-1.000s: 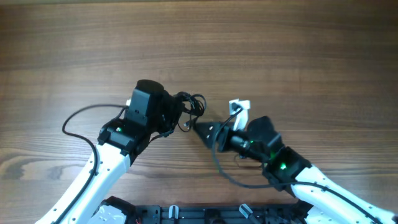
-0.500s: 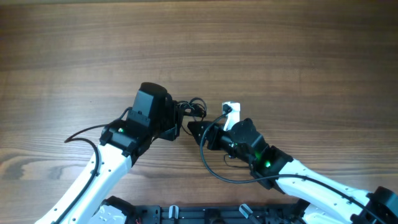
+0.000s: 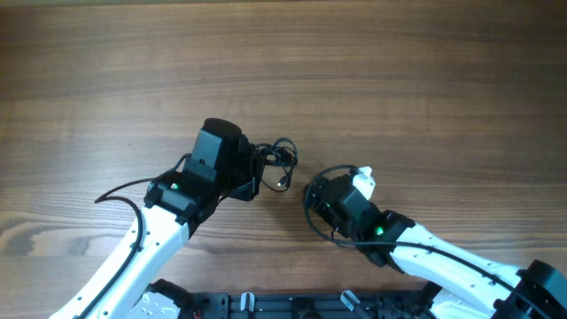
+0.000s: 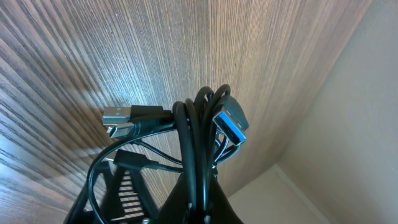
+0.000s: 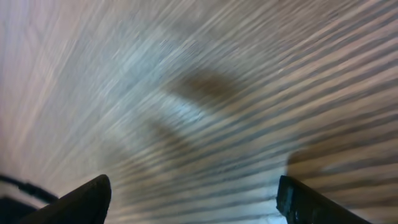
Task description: Untangle cables
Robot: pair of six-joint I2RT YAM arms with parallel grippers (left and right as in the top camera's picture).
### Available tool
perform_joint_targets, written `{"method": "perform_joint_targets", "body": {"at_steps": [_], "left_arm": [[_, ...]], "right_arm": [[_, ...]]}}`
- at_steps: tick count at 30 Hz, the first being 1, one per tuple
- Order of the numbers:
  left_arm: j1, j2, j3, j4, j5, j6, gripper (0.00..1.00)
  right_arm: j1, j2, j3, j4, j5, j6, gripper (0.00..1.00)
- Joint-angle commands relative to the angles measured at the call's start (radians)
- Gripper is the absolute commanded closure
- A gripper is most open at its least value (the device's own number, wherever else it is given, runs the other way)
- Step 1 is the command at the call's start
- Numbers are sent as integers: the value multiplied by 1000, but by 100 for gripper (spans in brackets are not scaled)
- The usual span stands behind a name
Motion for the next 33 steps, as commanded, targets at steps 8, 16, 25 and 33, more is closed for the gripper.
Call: {"method": "perform_joint_targets", "body": {"at_steps": [8,16,25,33], "left_arm": [[8,-11,12,6,-132,-76,96],[5,-11,12,6,-151,-219,96],[5,-11,12,7,-134,-249,96],[-12,-11,12,18,-113,-248,96]], "right_arm": [[-10,-110,5,264,-280,-290,1],[51,-107,5,367,-64,-300,0],[52,-61,5,373,24,-268,0],[52,31,16,383,40,-229,1]]}}
